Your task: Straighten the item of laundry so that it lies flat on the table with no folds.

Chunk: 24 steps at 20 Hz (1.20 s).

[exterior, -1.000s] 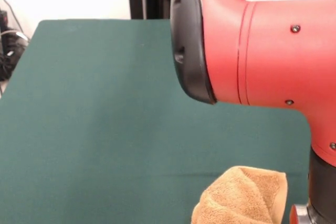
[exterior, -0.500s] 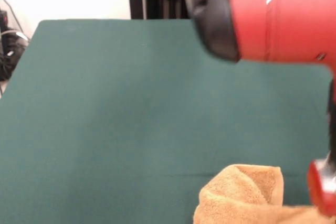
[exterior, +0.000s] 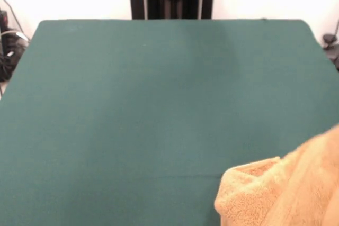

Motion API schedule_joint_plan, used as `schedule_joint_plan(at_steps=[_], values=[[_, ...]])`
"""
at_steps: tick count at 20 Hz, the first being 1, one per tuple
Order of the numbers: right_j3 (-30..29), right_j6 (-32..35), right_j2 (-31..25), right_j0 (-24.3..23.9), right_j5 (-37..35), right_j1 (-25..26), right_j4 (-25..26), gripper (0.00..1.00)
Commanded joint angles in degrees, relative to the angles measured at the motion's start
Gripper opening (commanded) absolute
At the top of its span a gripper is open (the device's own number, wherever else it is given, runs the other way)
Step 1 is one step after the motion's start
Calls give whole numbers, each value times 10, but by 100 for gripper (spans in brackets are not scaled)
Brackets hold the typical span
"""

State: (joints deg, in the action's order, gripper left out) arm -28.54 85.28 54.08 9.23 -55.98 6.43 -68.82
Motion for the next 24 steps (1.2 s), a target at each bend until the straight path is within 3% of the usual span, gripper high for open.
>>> schedule_joint_plan(at_steps=[1,7,14,19,24], values=[[-236,-303,-218,-17,7,-129,106,0],[-231,-382,-292,-82,-9,-150,167,0],[-230,-398,-347,-130,-47,-177,237,0],[-337,-377,-407,-130,8,-231,239,0],[-416,-311,-426,-105,35,-292,244,0]])
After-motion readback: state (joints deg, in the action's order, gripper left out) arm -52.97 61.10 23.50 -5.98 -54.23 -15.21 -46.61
